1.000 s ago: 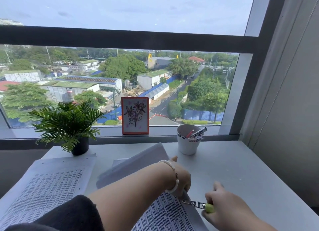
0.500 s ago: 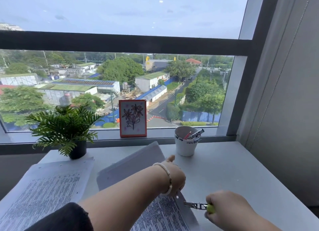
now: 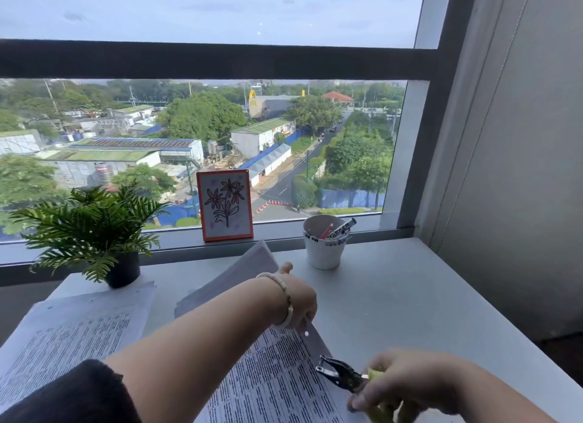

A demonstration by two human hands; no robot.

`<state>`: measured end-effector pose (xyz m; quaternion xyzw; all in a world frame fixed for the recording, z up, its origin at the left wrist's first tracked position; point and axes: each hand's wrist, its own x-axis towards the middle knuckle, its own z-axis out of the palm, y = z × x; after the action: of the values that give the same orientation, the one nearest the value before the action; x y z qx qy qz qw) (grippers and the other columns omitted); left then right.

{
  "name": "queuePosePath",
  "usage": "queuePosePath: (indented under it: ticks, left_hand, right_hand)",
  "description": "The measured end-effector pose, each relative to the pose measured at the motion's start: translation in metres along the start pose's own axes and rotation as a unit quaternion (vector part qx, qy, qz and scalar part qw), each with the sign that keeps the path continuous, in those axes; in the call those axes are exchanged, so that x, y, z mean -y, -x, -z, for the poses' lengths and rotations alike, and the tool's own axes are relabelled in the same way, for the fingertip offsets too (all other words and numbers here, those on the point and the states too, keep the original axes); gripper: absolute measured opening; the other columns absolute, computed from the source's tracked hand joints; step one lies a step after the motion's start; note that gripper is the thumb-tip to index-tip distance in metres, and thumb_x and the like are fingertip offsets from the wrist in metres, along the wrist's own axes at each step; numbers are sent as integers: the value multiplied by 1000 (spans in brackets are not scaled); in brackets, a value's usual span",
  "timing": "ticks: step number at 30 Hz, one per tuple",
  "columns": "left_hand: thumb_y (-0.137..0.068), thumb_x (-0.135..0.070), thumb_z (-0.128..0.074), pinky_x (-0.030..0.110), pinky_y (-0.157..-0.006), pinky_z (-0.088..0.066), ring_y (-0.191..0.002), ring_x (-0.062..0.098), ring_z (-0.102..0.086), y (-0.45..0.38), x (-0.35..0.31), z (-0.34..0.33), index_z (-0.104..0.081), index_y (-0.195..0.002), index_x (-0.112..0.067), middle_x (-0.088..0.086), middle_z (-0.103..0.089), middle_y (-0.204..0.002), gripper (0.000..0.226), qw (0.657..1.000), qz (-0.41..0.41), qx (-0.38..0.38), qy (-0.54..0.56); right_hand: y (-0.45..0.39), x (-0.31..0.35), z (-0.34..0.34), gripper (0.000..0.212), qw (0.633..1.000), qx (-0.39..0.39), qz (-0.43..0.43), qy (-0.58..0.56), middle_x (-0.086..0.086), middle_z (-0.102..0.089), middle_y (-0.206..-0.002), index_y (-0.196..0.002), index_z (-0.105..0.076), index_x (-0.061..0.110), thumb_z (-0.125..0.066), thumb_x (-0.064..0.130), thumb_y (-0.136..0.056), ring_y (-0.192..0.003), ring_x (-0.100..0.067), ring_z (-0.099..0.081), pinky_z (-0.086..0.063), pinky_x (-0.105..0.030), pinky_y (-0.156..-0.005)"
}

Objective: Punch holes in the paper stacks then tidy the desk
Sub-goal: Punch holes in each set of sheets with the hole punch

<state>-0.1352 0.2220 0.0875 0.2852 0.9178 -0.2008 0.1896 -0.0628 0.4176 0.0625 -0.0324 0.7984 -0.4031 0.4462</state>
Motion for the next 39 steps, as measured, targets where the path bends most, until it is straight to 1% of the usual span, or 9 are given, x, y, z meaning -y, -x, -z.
queuePosePath:
  ticks: [6,12,16,19,23,28,33,36,39]
  left_hand:
    - [-94,-24,-53,57,-113,-4,-112,23,-54,4,2,-1,-67,-108,-19,0,-65,-104,20,1000,-6,-6,14]
    - [-89,-19,-60,50,-111,-18,-111,15,-57,4,-35,-12,-63,-115,-29,-10,-67,-115,29,990,-103,-16,95]
    - [-89,-20,-59,40,-97,-43,-95,22,-61,5,-38,-19,-69,-107,-22,0,-71,-97,21,983,-99,-17,157]
    - [-89,-24,-60,37,-94,-44,-81,20,-57,6,-42,-19,-69,-97,-18,-2,-63,-74,13,984,-96,-14,150]
    - [-86,-43,-63,29,-87,-33,-99,14,-60,7,-39,-19,-70,-110,-27,-11,-71,-103,29,984,-84,-14,158]
    - [-88,-35,-61,36,-95,-44,-90,14,-58,7,-47,-24,-68,-111,-23,-5,-69,-101,26,981,-103,27,164]
    - [-88,-24,-64,18,-59,-38,-79,14,-52,8,-53,-25,-69,-112,-18,-5,-58,-81,25,974,-94,17,204]
    - [-85,-30,-68,22,-74,-44,-90,16,-60,8,-49,-28,-70,-112,-22,-6,-70,-97,28,973,-88,32,211]
    - [-84,-36,-69,30,-94,-47,-100,15,-63,6,-49,-32,-70,-110,-25,-8,-71,-109,28,977,-87,37,191]
  right_hand:
    - [1,3,-3,33,998,37,41,-35,0,-61,-68,-93,-71,9,-82,30,-70,-66,-13,-58,-46,-22,-61]
    - [1,-2,-4,41,997,12,77,3,-3,-65,-88,-103,-73,8,-77,32,-71,-81,-14,-61,-50,-26,-73]
    - [5,-8,-7,41,996,20,83,-9,-1,-65,-88,-104,-74,12,-77,34,-70,-81,-13,-59,-46,-24,-71]
    - [8,-14,-2,51,997,36,68,-29,-9,-62,-83,-105,-70,-1,-80,33,-68,-78,-18,-60,-48,-25,-71]
    - [16,-23,0,44,994,94,40,27,-6,-62,-85,-109,-68,-2,-76,27,-77,-74,-14,-57,-45,-26,-74]
    - [14,-28,-5,35,991,111,62,-38,1,-68,-86,-110,-71,3,-72,22,-80,-76,-12,-60,-48,-26,-77]
    - [20,-31,-3,33,991,102,56,-63,-8,-65,-93,-107,-70,4,-73,21,-79,-79,-19,-65,-52,-24,-71]
    - [33,-24,2,11,996,-20,22,83,6,-66,-69,-85,-65,16,-71,24,-81,-68,-14,-66,-44,-18,-55]
    - [42,-11,3,24,906,-154,-63,389,5,-55,-66,-79,-59,19,-65,42,-75,-59,-15,-50,-32,-25,-48]
